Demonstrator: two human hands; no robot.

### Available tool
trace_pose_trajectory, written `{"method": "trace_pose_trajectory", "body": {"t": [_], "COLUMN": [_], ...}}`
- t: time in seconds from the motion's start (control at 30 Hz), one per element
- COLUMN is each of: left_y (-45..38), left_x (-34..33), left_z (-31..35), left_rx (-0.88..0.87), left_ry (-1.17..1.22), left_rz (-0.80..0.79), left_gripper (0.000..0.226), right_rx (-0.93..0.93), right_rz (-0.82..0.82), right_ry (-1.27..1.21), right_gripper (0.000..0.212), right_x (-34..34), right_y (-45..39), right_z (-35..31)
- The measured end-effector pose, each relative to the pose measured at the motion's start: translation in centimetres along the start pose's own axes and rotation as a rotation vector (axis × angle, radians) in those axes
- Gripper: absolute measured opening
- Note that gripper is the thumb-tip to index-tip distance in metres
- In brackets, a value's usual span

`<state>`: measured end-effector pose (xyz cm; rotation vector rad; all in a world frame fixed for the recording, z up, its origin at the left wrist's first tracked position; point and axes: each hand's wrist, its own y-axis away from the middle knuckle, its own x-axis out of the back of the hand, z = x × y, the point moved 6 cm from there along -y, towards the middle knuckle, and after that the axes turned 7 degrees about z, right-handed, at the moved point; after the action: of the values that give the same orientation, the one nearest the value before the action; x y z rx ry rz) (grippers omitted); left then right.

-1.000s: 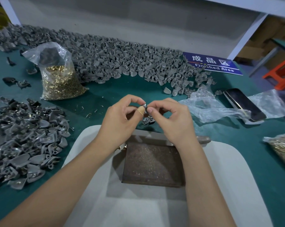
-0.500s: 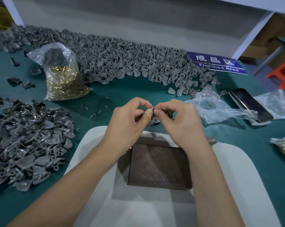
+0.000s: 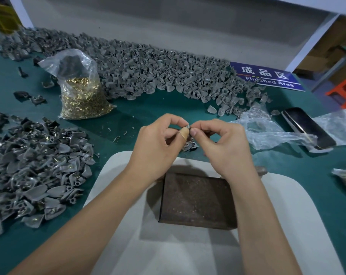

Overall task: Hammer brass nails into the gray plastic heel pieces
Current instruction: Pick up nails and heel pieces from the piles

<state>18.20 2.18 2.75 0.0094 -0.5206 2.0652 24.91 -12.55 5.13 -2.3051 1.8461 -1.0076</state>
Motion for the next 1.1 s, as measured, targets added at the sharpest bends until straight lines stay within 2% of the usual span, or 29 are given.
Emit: {"method": "trace_pose_trajectory", "body": {"t": [0.2,0.37,0.47,0.63,0.73,0.87,0.93,1.0,1.07,1.1], "left_y": [0.2,2.2,4.1,7.0,8.6,10.3,10.9,11.3,11.5,11.6], "left_x": [-0.1,-0.2,-0.1,0.4,0.7,1.2,1.6,1.8,2.0,2.0], "left_z": [1.4,2.9,3.7,4.4,4.6,4.7,4.6,4.5,4.5,4.7], "left_rx": [-0.06,-0.081,-0.069,-0.044,-0.019,-0.034,-0.077,-0.101,-0.119,-0.142], "left_ry": [-0.021,0.012,0.051,0.022,0.073,0.015,-0.1,-0.214,-0.312,-0.373], "left_rz": [-0.039,-0.144,-0.124,-0.127,-0.135,-0.104,-0.078,-0.079,-0.088,-0.091], "left_gripper": [0.005,0.013,0.009,0.01,0.011,0.012,0.011,0.009,0.005,0.003], "right_rx": [-0.009,0.027,0.08,0.065,0.033,-0.041,-0.077,-0.169,-0.314,-0.39], "right_rz": [-0.005,0.002,0.041,0.069,0.056,0.006,0.131,0.225,0.151,0.078], "right_ry": [-0.064,-0.054,-0.052,-0.092,-0.101,-0.103,0.019,0.375,0.746,0.831], "right_gripper": [0.012,0.022,0.027,0.03,0.026,0.017,0.017,0.018,0.027,0.033], "right_x": [1.2,3.1,4.1,4.7,5.0,5.3,6.9,8.9,9.9,9.9], "right_y": [0.4,2.3,4.4,7.8,9.4,10.9,11.3,11.9,13.1,13.9], "right_z": [-0.8,-2.5,-3.6,-4.5,-4.6,-4.4,-3.6,-2.1,-0.4,0.4]}}
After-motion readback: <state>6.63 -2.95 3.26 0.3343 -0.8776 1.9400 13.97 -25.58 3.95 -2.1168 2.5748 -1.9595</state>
